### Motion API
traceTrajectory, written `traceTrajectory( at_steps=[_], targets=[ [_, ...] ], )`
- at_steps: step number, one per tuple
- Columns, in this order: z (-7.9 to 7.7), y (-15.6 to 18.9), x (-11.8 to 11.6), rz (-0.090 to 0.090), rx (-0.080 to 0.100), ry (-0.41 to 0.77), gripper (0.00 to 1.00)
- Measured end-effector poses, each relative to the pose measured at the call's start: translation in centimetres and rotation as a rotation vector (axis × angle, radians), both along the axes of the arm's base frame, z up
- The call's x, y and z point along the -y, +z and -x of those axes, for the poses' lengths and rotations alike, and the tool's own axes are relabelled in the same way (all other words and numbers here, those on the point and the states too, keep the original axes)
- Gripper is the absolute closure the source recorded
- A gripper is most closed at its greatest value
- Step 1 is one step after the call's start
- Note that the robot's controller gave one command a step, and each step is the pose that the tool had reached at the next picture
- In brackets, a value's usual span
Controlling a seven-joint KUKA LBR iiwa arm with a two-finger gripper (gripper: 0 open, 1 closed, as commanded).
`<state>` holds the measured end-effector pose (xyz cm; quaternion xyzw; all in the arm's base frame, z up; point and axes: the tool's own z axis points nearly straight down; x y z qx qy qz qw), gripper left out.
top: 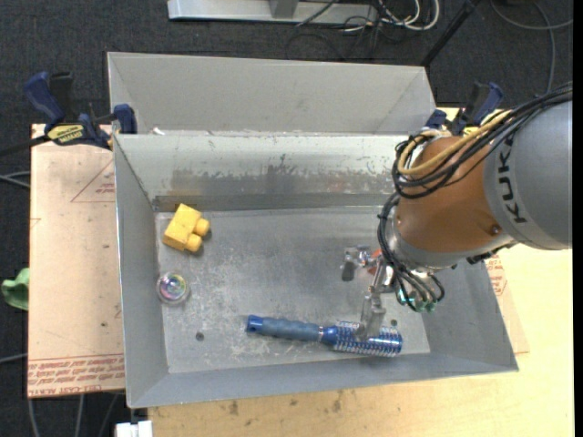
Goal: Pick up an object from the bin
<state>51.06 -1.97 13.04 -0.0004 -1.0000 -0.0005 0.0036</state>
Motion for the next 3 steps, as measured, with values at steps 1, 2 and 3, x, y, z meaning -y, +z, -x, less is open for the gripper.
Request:
traceTrajectory(
  at_steps=[1,2,3],
  targets=[
    [2.4,-6.2,1.2,0.000,0.016,0.024,0.00],
    [2.6,-6.1,1.2,0.000,0.007,0.027,1.00],
    [1.7,7.1,0.3,0.001,0.017,0.065,1.00]
  ],
)
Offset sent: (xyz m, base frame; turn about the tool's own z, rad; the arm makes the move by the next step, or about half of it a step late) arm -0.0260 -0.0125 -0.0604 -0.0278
